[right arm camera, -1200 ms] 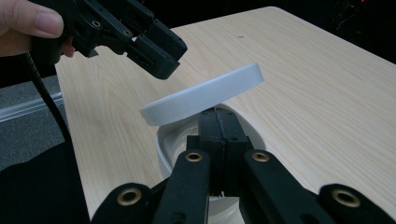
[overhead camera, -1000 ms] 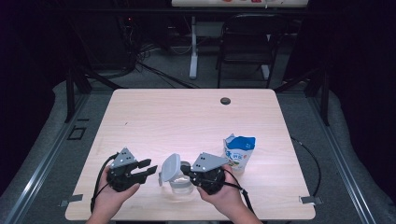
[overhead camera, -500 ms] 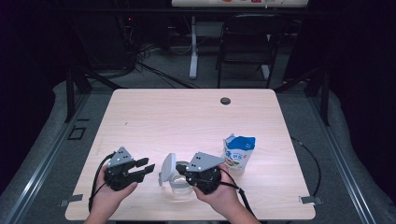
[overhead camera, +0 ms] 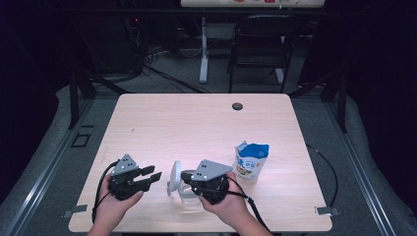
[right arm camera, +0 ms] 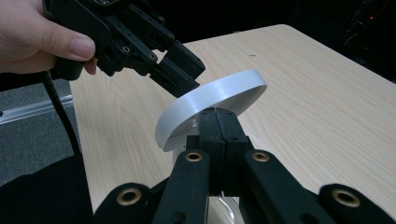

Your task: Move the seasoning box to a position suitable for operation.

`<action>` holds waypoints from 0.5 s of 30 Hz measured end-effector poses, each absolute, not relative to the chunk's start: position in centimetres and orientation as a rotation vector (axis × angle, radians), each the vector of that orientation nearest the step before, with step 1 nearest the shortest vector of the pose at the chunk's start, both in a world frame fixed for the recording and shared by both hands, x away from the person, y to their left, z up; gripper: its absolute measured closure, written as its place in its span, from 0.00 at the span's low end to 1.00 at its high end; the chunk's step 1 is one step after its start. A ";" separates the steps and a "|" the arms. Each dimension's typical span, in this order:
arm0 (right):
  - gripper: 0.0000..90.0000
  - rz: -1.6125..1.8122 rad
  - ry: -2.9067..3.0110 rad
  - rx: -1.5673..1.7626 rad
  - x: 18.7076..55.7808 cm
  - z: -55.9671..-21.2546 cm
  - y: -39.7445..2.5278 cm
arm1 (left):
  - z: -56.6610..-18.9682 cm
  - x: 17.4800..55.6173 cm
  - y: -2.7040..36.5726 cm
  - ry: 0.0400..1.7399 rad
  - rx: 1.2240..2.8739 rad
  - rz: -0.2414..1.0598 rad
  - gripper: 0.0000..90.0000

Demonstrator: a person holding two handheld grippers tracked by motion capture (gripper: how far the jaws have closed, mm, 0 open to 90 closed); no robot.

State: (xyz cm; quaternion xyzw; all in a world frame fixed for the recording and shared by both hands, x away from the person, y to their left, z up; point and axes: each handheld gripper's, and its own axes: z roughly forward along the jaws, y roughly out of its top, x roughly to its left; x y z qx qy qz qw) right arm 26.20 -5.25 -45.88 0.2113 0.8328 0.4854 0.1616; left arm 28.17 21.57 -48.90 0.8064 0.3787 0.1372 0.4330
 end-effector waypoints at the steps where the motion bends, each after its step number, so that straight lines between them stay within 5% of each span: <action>1: 1.00 1.387 2.377 0.603 26.2 -45.9 -5.2 | -48.9 28.2 21.6 0.942 2.010 0.339 0.69; 15: 1.00 1.396 2.371 0.595 26.1 -45.7 -4.5 | -49.0 28.4 22.0 0.958 2.004 0.338 0.69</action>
